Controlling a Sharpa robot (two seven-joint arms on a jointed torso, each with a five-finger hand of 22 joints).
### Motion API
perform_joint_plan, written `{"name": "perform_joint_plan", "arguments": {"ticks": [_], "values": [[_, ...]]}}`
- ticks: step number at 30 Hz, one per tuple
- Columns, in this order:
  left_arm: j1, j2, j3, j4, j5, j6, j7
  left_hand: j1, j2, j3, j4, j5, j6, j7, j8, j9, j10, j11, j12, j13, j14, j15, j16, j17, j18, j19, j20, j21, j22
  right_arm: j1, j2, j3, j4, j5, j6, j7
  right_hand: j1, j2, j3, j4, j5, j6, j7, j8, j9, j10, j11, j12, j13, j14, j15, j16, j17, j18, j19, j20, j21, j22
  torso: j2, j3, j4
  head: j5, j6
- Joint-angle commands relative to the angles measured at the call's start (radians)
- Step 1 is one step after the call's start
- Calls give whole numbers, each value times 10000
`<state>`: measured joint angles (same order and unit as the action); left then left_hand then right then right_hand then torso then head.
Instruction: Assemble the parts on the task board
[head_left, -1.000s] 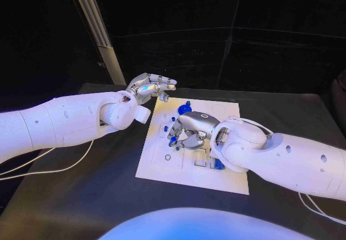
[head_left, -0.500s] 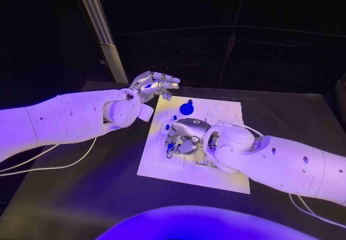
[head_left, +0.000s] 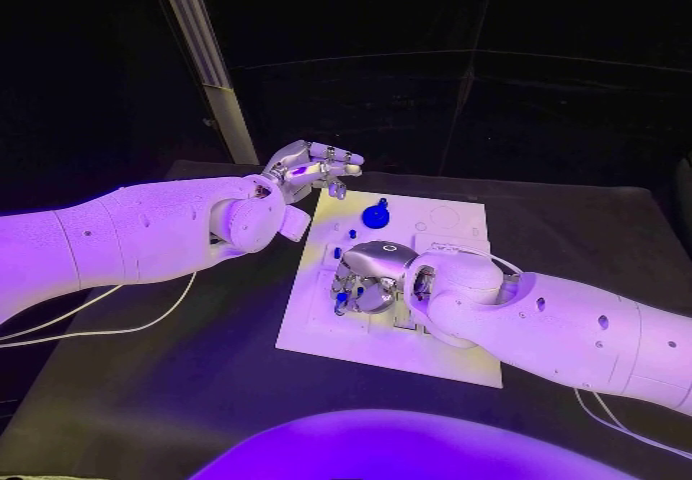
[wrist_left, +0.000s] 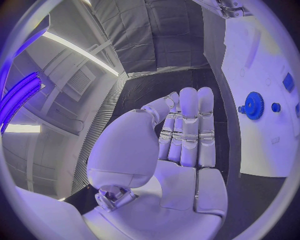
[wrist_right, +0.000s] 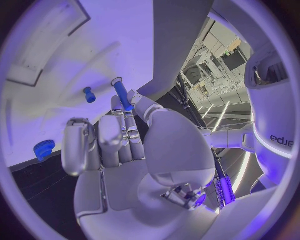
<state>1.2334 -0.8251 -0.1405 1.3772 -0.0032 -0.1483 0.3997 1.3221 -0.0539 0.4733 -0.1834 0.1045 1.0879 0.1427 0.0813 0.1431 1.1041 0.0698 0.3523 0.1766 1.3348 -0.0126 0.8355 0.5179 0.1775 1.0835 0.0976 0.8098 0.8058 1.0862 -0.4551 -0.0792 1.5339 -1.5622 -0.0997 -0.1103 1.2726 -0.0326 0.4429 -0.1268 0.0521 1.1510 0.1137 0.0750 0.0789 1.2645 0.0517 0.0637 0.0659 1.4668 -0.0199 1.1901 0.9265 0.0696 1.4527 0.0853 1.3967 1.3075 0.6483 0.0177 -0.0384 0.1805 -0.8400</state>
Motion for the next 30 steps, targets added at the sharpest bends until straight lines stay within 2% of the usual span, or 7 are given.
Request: {"name": "perform_joint_plan", "arguments": {"ticks": [1,19,30], "values": [[18,16,9,4,34,126,26,7,46,-9,-58,-56,36,36,-29,11,-57,22,38,15,-16,-3,-69,-13,59,23,-42,-51,3,0,28,-1,-9,-154,247,99,35,39,73,-8,30,29,10,-13,112,-72,38,-39,-12,55,-38,-41,-11,-122,-48,-18,-49,394,2,2,-4,16,-20],[18,7,9,19,34,142,11,7,46,-9,-58,-56,36,36,-29,11,-57,22,38,15,-16,-3,-69,-13,59,23,-42,-51,3,-39,163,-10,-203,-657,351,-145,40,45,88,-21,31,25,14,-21,113,-85,43,-38,-12,51,-34,-43,-16,-120,-53,-14,-55,388,-1,-5,0,54,-58],[19,0,9,23,34,161,-8,7,46,-9,-58,-56,36,36,-29,11,-57,22,38,15,-16,-3,-69,-13,59,23,-42,-51,3,-91,295,-26,-234,-1120,439,-204,0,-49,98,-99,23,-13,45,-64,113,-204,81,-44,-19,28,-2,-65,-70,-106,-94,10,-102,335,1,-3,0,70,-82]]}}
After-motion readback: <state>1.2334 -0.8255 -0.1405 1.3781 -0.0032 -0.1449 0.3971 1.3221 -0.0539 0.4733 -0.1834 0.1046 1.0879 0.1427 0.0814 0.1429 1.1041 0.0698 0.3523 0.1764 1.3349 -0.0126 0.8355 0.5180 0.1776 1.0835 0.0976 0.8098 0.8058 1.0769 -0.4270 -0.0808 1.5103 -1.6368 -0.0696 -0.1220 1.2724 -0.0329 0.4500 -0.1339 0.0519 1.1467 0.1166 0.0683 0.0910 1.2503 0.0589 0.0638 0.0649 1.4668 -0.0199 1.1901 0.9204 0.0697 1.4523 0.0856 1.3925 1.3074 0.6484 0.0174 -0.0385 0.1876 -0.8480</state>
